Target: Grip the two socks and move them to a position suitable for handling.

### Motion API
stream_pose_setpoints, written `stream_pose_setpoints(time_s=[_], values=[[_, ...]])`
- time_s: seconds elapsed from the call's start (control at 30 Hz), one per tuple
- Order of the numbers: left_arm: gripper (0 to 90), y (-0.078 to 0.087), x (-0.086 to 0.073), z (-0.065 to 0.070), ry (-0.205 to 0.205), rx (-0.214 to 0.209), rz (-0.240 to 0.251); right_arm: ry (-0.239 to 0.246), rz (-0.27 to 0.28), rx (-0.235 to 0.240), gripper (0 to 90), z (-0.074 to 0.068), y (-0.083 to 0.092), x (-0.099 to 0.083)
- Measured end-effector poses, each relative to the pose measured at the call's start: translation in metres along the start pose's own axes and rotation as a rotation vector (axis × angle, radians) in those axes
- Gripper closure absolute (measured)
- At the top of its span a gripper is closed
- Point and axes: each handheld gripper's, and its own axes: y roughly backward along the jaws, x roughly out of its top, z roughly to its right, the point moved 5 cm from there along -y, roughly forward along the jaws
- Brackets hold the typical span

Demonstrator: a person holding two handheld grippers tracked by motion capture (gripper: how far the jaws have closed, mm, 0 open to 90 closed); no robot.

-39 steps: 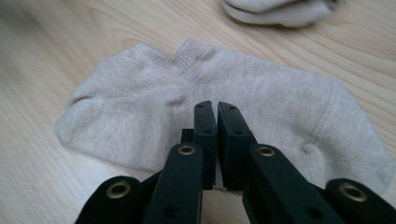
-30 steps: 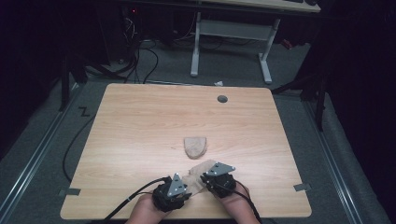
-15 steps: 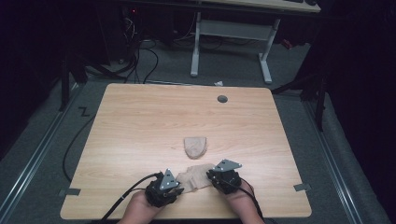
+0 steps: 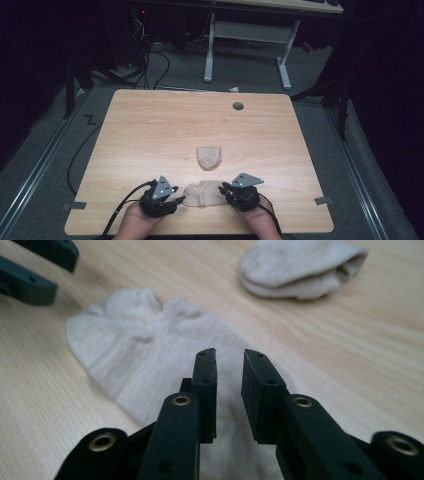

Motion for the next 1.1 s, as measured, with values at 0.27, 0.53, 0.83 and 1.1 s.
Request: stream_pose_setpoints(time_s=[0.27, 0.53, 0.83, 1.1], values=[[51.0, 0.024, -0.019, -0.042, 0.112, 0.106, 0.027, -0.061, 0.043, -0.054, 60.2, 0.017, -0.025, 0.035], [50.8, 0.034, -0.027, -0.045, 0.106, 0.134, 0.027, -0.056, -0.002, -0.126, 55.6, 0.035, -0.069, 0.063], [51.1, 0.032, -0.027, -0.043, 0.104, 0.132, 0.016, -0.017, -0.085, -0.102, 85.0, 0.035, -0.067, 0.049], [51.1, 0.027, -0.022, -0.039, 0.090, 0.115, 0.013, -0.063, 0.048, -0.076, 85.4, 0.030, -0.004, 0.036]])
